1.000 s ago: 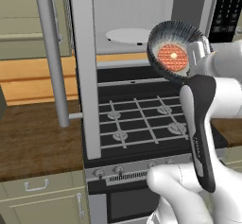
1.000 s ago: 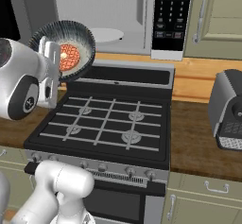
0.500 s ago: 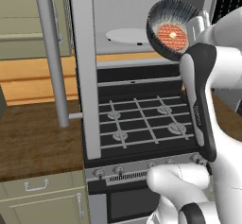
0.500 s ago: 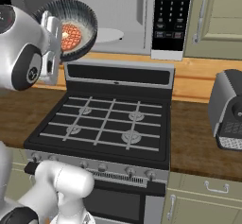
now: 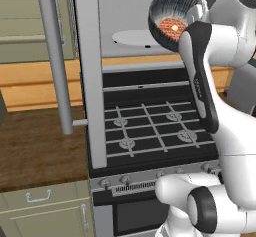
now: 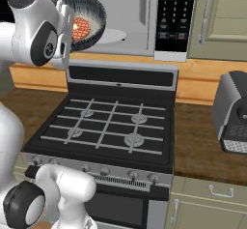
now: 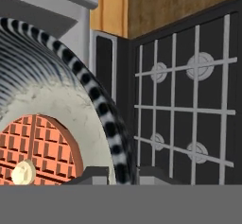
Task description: Open the microwave, place the bowl with waffle inside the microwave, then close the microwave door and turn it on.
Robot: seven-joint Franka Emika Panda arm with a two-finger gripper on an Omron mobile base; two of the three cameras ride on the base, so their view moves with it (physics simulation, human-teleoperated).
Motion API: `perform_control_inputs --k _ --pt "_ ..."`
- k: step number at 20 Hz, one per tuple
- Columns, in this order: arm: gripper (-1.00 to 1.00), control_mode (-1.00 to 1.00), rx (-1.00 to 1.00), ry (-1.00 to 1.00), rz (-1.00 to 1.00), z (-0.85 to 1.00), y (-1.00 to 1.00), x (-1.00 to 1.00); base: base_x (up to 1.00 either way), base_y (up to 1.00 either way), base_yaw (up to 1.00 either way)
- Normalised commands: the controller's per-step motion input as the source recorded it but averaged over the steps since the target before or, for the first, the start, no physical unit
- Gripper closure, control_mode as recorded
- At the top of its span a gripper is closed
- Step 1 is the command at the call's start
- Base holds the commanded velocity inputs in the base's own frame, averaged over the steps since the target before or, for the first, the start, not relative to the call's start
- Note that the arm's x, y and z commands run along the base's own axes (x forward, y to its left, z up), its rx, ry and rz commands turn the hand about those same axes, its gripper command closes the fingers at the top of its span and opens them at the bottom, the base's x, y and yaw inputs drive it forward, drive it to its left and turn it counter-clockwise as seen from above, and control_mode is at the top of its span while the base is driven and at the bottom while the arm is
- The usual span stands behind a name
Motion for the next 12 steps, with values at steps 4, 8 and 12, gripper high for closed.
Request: perform_control_inputs --k 4,8,12 --pt "1.0 -1.0 0.0 0.0 0.0 0.0 0.0 0.64 0.0 0.0 0.0" --pt "1.0 -1.0 0.0 0.0 0.0 0.0 0.0 0.75 0.0 0.0 0.0" --pt "1.0 -1.0 0.0 0.0 0.05 0.0 0.11 0.8 0.0 0.0 0.0"
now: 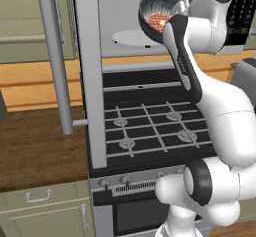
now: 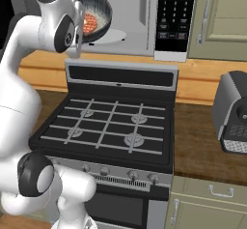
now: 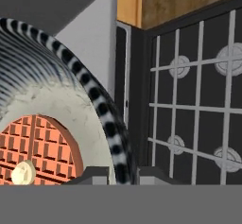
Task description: Open the microwave, place the bowl with waffle inside the microwave, then close the microwave door and turn it on.
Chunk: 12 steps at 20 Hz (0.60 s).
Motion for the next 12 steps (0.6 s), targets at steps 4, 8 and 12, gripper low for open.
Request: perform_control_inputs --k 4,8,12 --pt "1.0 -1.0 0.0 0.03 0.07 -0.01 0.11 0.84 0.0 0.0 0.0" --pt "1.0 -1.0 0.0 0.03 0.05 -0.02 0.08 0.77 0.0 0.0 0.0" --pt "1.0 -1.0 0.0 0.06 0.02 -0.04 0.01 0.65 0.0 0.0 0.0"
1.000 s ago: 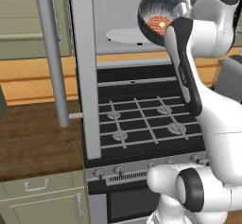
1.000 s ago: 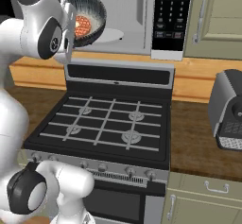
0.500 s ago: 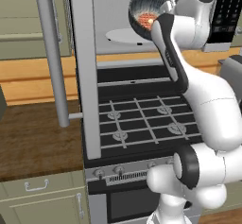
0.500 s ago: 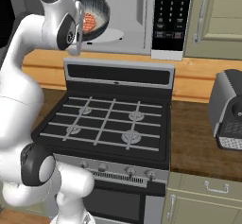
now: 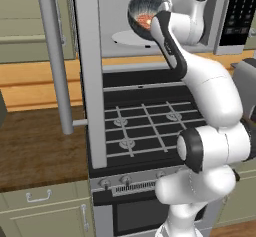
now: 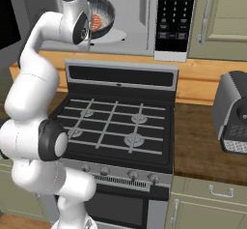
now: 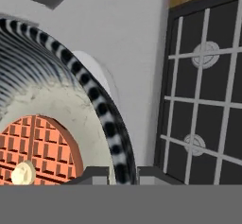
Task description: Open the microwave, place the bowl with waffle inside the microwave, then close the microwave door and turn it on.
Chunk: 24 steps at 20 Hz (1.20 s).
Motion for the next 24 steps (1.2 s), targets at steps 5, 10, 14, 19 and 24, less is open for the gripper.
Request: perform_control_inputs --k 5,10,14,19,24 --pt "1.0 -1.0 0.0 0.12 0.01 -0.15 0.09 0.56 0.0 0.0 0.0" --pt "1.0 -1.0 0.0 0.04 0.0 -0.01 0.02 0.54 0.0 0.0 0.0" --pt "1.0 -1.0 0.0 0.03 0.0 0.0 0.0 0.54 0.0 0.0 0.0" --pt "1.0 -1.0 0.0 0.07 0.0 -0.16 0.05 0.55 0.0 0.0 0.0" --pt "1.0 -1.0 0.0 0.08 0.0 -0.26 0.03 0.43 0.0 0.0 0.0"
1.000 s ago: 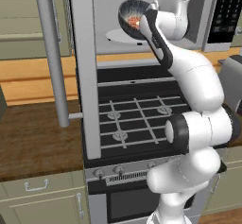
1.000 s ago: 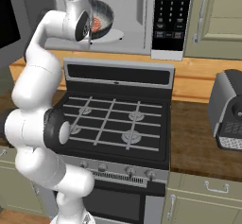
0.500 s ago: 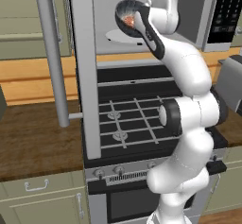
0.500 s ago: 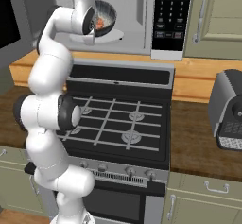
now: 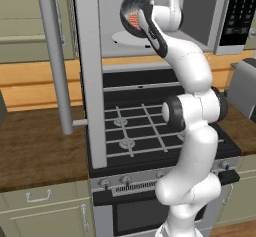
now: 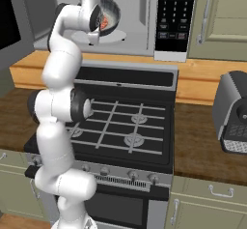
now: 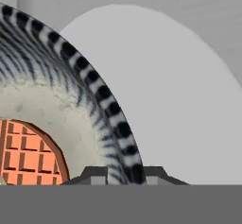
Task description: Open the microwave, place the bowl with waffle inside the microwave, then close the microwave door and turn it on.
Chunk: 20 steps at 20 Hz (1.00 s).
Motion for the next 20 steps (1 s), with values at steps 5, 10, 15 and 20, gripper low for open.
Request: perform_control_inputs --k 5,10,15,20 --pt "1.0 -1.0 0.0 0.02 0.0 -0.01 0.0 0.11 0.0 0.0 0.0" --pt "1.0 -1.0 0.0 0.0 0.0 0.0 0.0 0.0 0.0 0.0 0.0" --pt "-1.0 -1.0 0.0 0.0 0.0 0.0 0.0 0.0 0.0 0.0 0.0" --pt "-1.0 -1.0 0.0 0.0 0.0 0.0 0.0 0.0 0.0 0.0 0.0"
